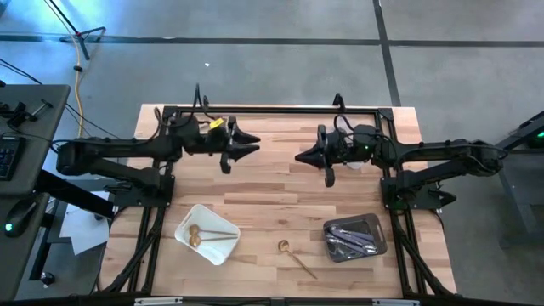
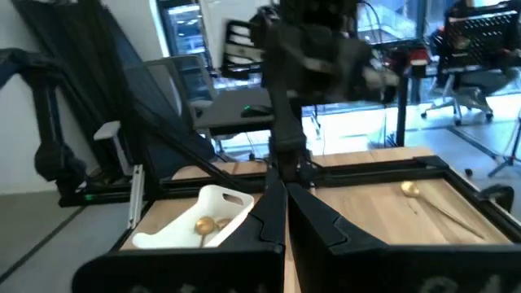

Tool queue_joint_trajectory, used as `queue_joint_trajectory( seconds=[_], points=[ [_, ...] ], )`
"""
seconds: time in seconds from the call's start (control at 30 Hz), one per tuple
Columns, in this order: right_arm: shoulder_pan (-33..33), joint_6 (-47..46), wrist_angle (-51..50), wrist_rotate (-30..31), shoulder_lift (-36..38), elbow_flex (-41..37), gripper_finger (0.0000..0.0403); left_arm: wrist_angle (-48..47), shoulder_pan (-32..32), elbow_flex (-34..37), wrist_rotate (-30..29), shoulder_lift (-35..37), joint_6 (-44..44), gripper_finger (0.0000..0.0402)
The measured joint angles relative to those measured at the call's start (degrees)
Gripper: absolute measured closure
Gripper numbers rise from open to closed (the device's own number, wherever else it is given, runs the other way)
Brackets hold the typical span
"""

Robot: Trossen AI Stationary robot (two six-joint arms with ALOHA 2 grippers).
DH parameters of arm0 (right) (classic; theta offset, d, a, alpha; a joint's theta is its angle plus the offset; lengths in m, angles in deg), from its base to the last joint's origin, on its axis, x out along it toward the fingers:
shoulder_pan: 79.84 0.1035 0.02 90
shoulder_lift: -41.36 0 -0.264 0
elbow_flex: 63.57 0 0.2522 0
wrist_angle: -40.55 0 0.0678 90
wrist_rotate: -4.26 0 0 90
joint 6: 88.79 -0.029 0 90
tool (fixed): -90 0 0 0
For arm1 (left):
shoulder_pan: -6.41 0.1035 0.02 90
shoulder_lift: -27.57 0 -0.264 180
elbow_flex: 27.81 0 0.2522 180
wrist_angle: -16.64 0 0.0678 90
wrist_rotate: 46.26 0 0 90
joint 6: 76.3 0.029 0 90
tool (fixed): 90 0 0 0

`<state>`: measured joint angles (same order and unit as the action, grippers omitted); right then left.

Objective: Sort silverware by color (type)
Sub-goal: Put the gold spoon into the white bin

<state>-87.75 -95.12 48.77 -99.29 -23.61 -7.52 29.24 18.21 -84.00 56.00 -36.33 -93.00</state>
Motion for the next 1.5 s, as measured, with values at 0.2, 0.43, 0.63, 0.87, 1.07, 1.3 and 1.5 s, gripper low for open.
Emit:
queue_joint_trajectory(
  seconds=[0.2, 0.43, 0.63, 0.87, 1.07, 1.3, 1.5],
  points=[
    [1.23, -0.73, 0.26, 1.81, 0.0, 0.0, 0.0403, 1.36, -1.27, 3.98, 1.41, -0.21, -2.68, 0.0322],
    [1.21, -2.51, 3.01, 4.54, 0.0, 0.0, 0.0403, 0.45, -3.5, 4.25, 0.86, -0.16, 0.21, 0.0392],
    [1.2, -2.64, 2.72, 4.55, 0.0, 0.0, 0.0403, 0.52, -3.94, 4.25, -1.21, -0.14, 3.35, 0.0398],
    [1.2, -2.64, 2.69, 4.3, 0.0, 0.0, 0.0403, 0.49, -3.94, 4.25, -1.23, -0.14, 3.36, 0.0401],
    [1.2, -2.62, 2.69, 4.27, 0.0, 0.0, 0.0403, 0.46, -3.96, 4.25, -1.26, -0.14, 3.37, 0.0401],
    [1.2, -2.62, 2.67, 4.08, 0.0, 0.0, 0.0403, 0.46, -3.97, 4.25, -1.26, -0.14, 3.37, 0.0401],
    [1.2, -2.62, 2.67, 4.09, 0.0, 0.0, 0.0403, 0.46, -3.97, 4.25, -1.28, -0.14, 3.37, 0.0401]
  ],
)
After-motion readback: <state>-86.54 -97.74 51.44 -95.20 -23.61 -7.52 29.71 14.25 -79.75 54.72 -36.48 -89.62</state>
